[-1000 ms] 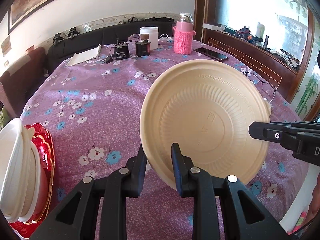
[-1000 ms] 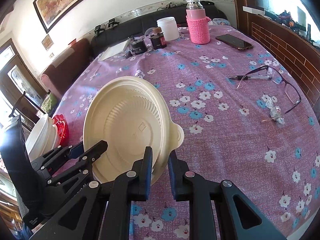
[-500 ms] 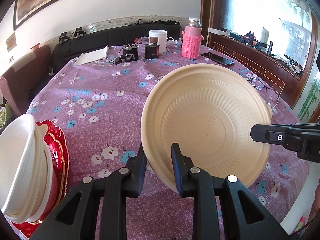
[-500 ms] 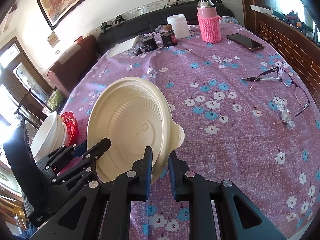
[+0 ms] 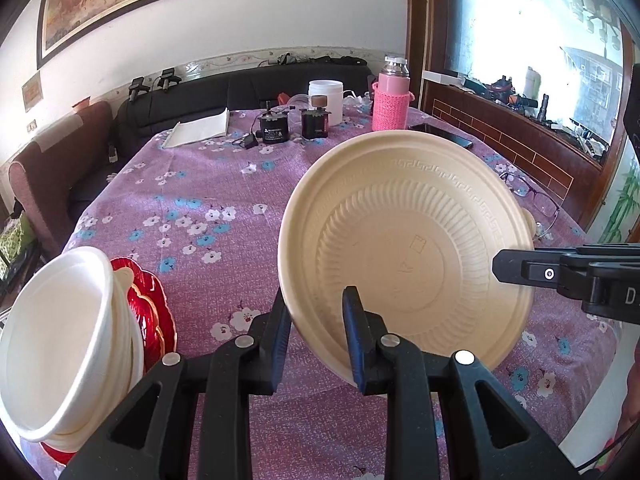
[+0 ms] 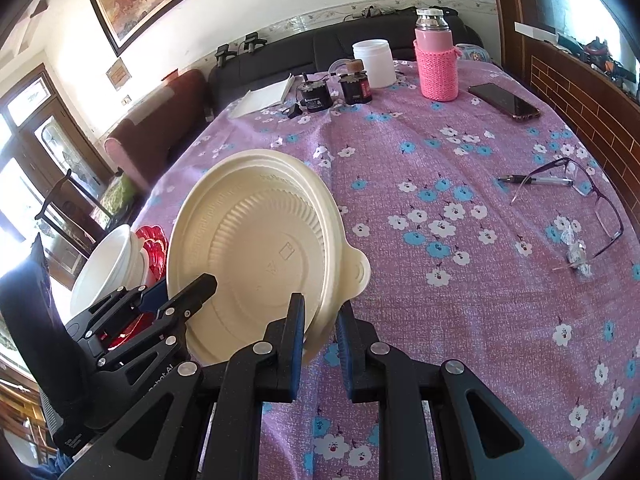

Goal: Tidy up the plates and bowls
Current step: 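Carry the beige bowl with both grippers toward the stacked bowls, then lower the beige bowl into the top white bowl of the stack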

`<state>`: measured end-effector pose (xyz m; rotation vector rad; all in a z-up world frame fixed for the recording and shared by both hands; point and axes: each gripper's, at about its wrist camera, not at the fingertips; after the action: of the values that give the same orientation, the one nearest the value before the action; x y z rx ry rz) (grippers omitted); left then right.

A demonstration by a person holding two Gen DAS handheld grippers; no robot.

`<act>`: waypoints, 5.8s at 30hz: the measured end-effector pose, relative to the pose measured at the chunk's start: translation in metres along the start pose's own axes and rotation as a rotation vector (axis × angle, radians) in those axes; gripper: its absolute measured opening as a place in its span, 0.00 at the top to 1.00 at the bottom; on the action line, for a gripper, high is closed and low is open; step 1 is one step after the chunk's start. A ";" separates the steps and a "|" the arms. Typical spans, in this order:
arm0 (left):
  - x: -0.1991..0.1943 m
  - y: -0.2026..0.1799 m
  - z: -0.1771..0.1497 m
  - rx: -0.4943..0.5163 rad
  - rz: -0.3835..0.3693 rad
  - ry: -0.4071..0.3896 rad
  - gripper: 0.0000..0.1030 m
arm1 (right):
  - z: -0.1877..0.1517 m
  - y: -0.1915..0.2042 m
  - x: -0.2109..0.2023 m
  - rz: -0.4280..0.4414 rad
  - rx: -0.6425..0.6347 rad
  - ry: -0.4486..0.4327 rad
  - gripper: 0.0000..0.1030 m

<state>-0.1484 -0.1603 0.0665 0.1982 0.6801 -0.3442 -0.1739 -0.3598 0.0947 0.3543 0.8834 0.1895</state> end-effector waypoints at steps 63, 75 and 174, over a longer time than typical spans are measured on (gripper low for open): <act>-0.083 0.195 -0.033 -0.318 0.278 -0.012 0.72 | 0.034 0.189 0.098 0.335 -0.223 0.289 0.80; -0.079 0.199 -0.035 -0.331 0.279 0.001 0.72 | 0.032 0.192 0.103 0.343 -0.230 0.308 0.75; 0.035 0.092 -0.011 -0.277 -0.007 0.146 0.92 | 0.016 -0.019 0.055 0.165 0.073 0.060 0.88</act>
<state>-0.0953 -0.0801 0.0415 -0.0432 0.8642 -0.2407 -0.1267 -0.3638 0.0570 0.4917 0.9225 0.3222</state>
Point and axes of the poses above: each gripper's, at about its wrist camera, not at the fingertips, and x roughly the way its jaws point, y to its left, z to its top, and after that the axes turned 6 degrees about z, right-handed
